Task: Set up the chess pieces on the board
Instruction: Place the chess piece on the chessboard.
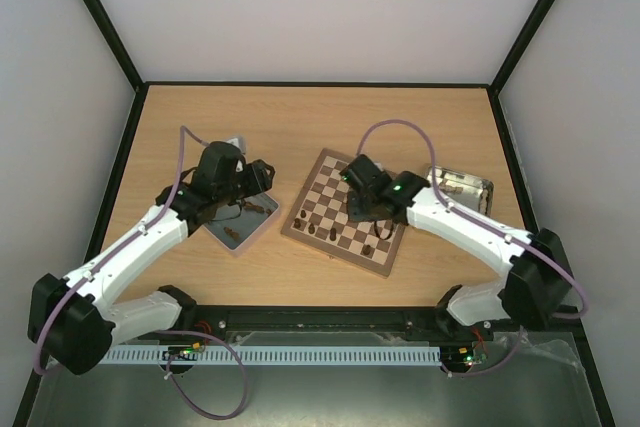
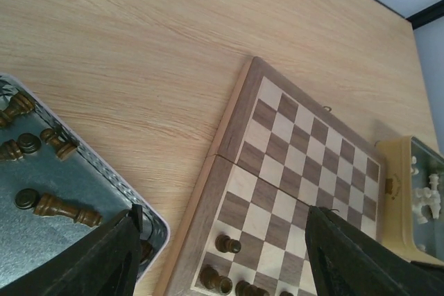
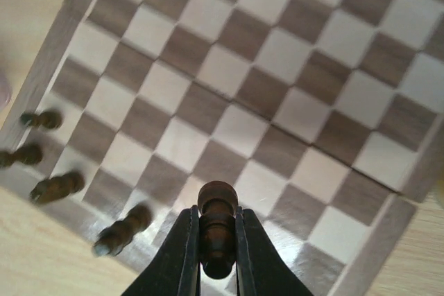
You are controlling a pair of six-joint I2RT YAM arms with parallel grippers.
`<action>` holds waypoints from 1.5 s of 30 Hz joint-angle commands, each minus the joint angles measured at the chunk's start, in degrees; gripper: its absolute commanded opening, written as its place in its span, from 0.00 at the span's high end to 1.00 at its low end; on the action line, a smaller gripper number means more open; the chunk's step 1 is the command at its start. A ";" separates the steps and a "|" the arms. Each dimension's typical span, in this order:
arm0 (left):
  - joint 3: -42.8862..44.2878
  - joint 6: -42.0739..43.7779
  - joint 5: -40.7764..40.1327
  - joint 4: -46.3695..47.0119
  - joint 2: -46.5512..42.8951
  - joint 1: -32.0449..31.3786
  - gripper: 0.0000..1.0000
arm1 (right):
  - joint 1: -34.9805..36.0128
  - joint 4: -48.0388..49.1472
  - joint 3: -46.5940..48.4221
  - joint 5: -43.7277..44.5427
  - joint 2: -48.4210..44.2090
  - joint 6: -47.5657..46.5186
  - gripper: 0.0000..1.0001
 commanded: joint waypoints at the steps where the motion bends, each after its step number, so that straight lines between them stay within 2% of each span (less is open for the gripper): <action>1: -0.59 3.09 0.50 -0.09 0.87 0.77 0.33 | 5.70 -3.87 3.83 1.17 4.60 -0.99 0.98; 9: -1.25 3.14 0.98 -0.06 -0.52 2.21 0.33 | 8.49 -3.17 7.55 6.75 7.12 0.12 0.98; 17: -1.46 2.88 0.94 -1.03 -1.96 2.81 0.33 | 9.72 -1.96 12.00 -2.52 13.76 -5.60 0.98; 22: -2.17 2.74 -0.20 -2.09 -4.31 4.92 0.33 | 10.43 -3.30 13.62 -4.58 16.58 -8.85 0.98; 30: -3.67 2.41 1.50 -2.48 -6.94 8.68 0.32 | 11.09 -5.42 16.62 -4.98 21.73 -13.10 0.97; 45: -4.80 2.70 3.67 -2.21 -6.73 10.74 0.32 | 11.76 -7.06 18.45 -4.33 26.89 -16.90 0.95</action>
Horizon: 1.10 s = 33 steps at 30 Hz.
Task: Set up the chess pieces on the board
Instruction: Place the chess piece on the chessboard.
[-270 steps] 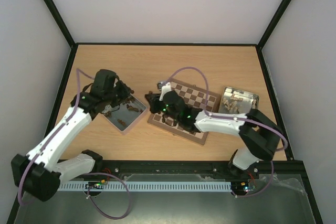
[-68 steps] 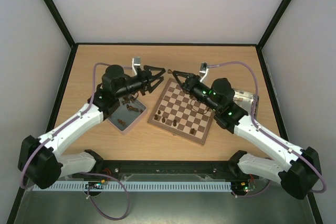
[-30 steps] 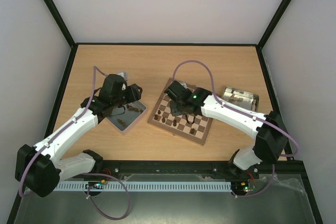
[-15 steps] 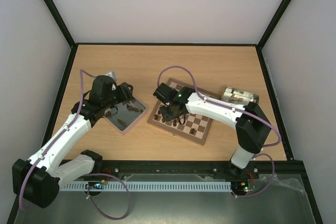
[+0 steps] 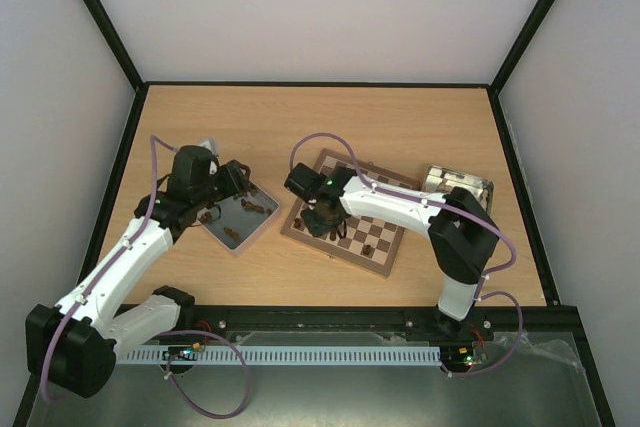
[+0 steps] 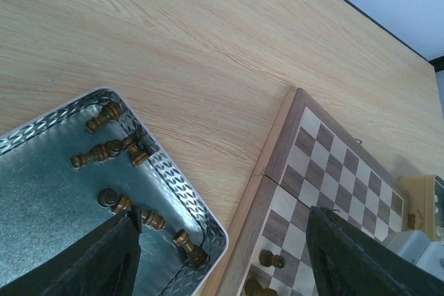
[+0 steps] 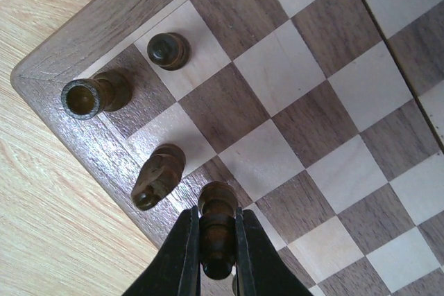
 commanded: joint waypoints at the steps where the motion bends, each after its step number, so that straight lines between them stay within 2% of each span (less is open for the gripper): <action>1: -0.53 0.34 0.80 -0.36 -0.54 0.75 0.32 | 0.62 -2.80 2.07 0.78 1.63 -2.09 0.95; 11: -0.85 -0.01 1.34 -0.41 -0.95 1.34 0.32 | 0.79 -3.12 2.16 0.72 2.58 -3.08 0.93; 22: -1.13 -0.13 1.53 -0.29 -0.76 1.47 0.32 | 0.80 -3.39 2.45 -0.67 2.59 -3.57 0.83; 33: -1.25 -0.27 1.79 -0.13 -0.76 1.67 0.32 | 0.80 -3.37 2.44 0.25 1.45 -3.14 0.81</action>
